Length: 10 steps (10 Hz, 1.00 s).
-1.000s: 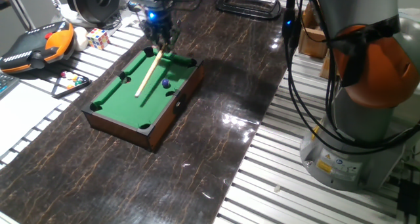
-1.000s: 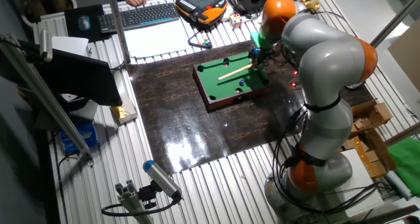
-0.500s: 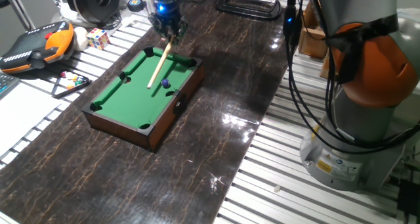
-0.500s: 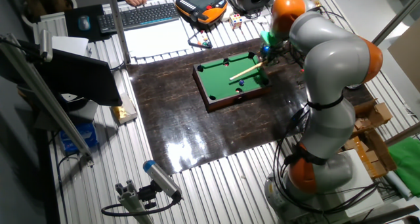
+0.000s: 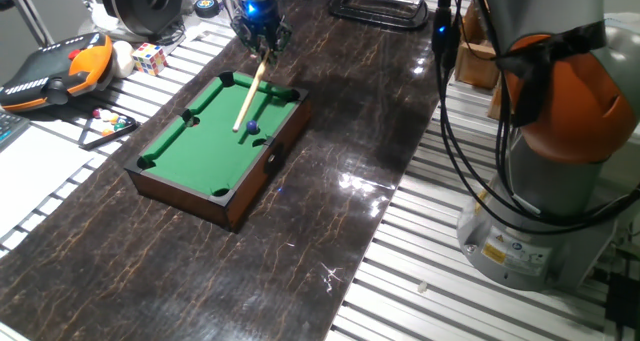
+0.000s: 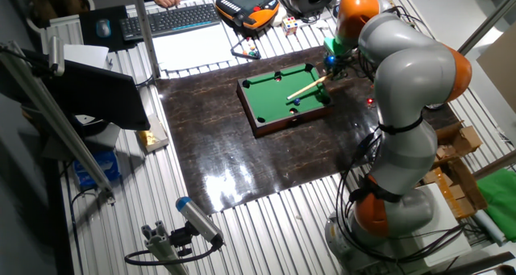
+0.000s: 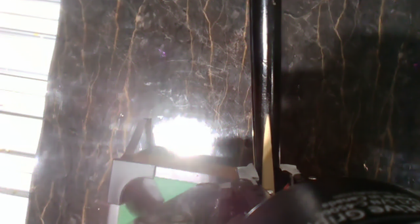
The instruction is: Hit the pool ball
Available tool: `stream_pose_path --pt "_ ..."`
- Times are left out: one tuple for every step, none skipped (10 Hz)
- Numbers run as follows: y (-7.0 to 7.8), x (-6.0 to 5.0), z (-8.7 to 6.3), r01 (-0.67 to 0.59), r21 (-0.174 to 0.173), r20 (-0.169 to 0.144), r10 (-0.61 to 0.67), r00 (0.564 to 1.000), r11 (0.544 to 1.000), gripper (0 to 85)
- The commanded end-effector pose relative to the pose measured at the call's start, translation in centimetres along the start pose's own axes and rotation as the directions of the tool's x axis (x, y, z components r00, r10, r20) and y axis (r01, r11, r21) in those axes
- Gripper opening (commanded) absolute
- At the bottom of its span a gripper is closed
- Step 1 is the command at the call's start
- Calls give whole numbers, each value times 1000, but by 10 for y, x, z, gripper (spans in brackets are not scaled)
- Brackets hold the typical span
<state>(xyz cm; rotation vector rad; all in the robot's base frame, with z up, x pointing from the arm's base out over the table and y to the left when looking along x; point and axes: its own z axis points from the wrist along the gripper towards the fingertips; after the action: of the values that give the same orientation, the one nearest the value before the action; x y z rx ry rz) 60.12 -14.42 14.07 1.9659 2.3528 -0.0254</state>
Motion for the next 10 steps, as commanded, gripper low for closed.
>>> stream_pose_path --pt "-1 -2 0 -1 2 -3 1 1000 1000 177" --pt "-2 -3 1 1 0 -14 -1 1000 1000 177" --pt "-1 -1 1 -1 0 -15 1 1000 1000 177" --pt "0 0 1 -5 2 -10 5 1000 1000 177" --pt "-1 0 0 -5 4 -7 5 1000 1000 177" --pt "-1 1 0 4 7 -6 -4 1000 1000 173" --pt "0 3 -1 2 8 -12 -2 1000 1000 173" --pt "0 3 -1 6 11 -10 -5 1000 1000 170" --pt "0 3 -1 15 26 -21 -14 1000 1000 163" --pt "0 3 -1 28 46 -31 -26 999 999 157"
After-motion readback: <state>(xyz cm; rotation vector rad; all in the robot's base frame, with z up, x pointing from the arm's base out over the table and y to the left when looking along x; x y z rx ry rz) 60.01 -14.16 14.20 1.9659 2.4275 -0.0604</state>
